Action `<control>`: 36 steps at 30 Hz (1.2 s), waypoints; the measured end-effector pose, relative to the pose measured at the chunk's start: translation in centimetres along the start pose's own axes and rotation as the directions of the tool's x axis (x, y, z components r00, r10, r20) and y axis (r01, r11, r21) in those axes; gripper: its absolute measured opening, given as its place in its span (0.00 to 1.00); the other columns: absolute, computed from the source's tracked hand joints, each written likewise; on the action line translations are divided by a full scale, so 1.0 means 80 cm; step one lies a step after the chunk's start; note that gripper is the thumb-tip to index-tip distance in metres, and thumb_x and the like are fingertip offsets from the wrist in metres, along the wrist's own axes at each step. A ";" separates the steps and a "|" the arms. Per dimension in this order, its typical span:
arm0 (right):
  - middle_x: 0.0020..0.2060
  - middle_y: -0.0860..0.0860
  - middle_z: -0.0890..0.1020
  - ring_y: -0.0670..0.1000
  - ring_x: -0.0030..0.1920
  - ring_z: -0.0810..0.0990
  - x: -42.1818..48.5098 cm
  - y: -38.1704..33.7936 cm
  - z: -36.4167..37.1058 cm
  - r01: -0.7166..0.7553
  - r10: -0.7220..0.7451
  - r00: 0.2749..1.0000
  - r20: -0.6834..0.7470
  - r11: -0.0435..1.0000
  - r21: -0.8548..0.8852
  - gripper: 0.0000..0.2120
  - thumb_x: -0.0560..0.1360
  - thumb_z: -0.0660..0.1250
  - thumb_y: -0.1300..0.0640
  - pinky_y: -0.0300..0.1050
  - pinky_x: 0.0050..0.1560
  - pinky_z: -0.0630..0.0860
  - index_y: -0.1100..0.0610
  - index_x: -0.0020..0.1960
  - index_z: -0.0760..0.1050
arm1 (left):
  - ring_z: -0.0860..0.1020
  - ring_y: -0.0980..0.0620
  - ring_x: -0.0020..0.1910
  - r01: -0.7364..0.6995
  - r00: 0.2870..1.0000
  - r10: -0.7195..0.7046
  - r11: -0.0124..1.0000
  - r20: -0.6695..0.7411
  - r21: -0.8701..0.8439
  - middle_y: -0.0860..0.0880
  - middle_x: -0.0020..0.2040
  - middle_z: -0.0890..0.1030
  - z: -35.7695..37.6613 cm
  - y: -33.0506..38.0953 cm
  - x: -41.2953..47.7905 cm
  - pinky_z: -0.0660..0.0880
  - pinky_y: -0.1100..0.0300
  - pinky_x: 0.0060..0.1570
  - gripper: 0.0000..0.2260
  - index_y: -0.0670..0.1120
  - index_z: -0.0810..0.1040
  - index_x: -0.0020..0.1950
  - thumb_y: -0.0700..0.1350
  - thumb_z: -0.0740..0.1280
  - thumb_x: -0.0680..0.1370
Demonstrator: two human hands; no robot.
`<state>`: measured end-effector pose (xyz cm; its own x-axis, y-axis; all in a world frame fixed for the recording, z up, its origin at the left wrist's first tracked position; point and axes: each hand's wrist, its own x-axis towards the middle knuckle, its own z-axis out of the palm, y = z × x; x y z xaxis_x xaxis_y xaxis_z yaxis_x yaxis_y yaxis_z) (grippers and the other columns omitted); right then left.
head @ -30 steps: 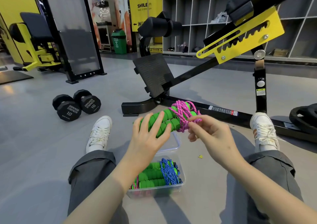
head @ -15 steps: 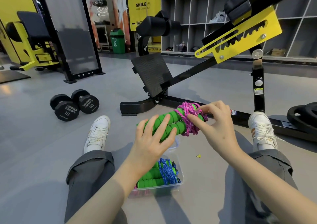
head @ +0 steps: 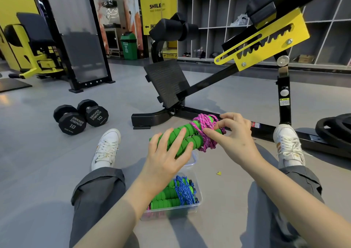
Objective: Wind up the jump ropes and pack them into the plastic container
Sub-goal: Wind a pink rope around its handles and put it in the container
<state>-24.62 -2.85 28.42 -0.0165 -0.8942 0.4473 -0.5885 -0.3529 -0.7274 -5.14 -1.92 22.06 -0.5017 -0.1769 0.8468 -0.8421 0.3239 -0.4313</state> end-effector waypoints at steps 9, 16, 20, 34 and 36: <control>0.61 0.44 0.67 0.47 0.68 0.58 0.001 -0.004 0.005 -0.033 0.028 0.998 0.058 0.996 0.080 0.10 0.71 0.71 0.57 0.39 0.60 0.56 0.61 0.40 0.73 | 0.79 0.36 0.54 0.020 1.000 -0.018 0.998 0.025 -0.061 0.40 0.58 0.81 -0.004 0.008 0.004 0.71 0.45 0.51 0.15 0.45 0.73 0.57 0.33 0.49 0.82; 0.65 0.50 0.67 0.48 0.69 0.57 -0.006 -0.004 0.017 0.092 -0.091 0.994 -0.068 0.996 0.015 0.08 0.72 0.68 0.64 0.39 0.62 0.54 0.62 0.38 0.70 | 0.74 0.38 0.57 0.065 0.998 -0.063 0.994 0.020 -0.085 0.39 0.59 0.80 0.002 0.019 0.004 0.69 0.44 0.53 0.15 0.45 0.73 0.58 0.33 0.49 0.82; 0.65 0.54 0.70 0.53 0.69 0.58 -0.007 0.003 0.019 0.234 -0.243 0.962 -0.124 0.969 -0.084 0.08 0.71 0.70 0.65 0.53 0.68 0.56 0.61 0.37 0.70 | 0.73 0.38 0.57 0.072 0.997 -0.069 0.992 0.032 -0.104 0.39 0.60 0.80 0.005 0.017 0.004 0.69 0.44 0.53 0.15 0.45 0.72 0.58 0.33 0.49 0.82; 0.69 0.58 0.67 0.53 0.71 0.55 -0.003 0.014 0.019 0.374 -0.394 0.896 -0.204 0.918 -0.130 0.08 0.73 0.69 0.62 0.51 0.68 0.56 0.60 0.39 0.71 | 0.72 0.38 0.57 0.120 0.992 -0.112 0.984 0.060 -0.136 0.39 0.59 0.80 0.001 0.021 0.003 0.68 0.45 0.53 0.17 0.45 0.72 0.58 0.34 0.46 0.81; 0.70 0.57 0.65 0.53 0.71 0.54 -0.004 0.015 0.020 0.364 -0.380 0.908 -0.175 0.924 -0.116 0.08 0.72 0.69 0.66 0.51 0.68 0.55 0.59 0.39 0.70 | 0.72 0.38 0.58 0.115 0.992 -0.107 0.984 0.069 -0.136 0.39 0.60 0.80 0.001 0.023 0.002 0.68 0.44 0.54 0.17 0.45 0.72 0.58 0.34 0.46 0.82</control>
<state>-24.03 -3.44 26.56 0.0671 -0.6296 0.7740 -0.6438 -0.6200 -0.4485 -6.80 -1.40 21.33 -0.4213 -0.2740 0.8646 -0.8596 0.4247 -0.2842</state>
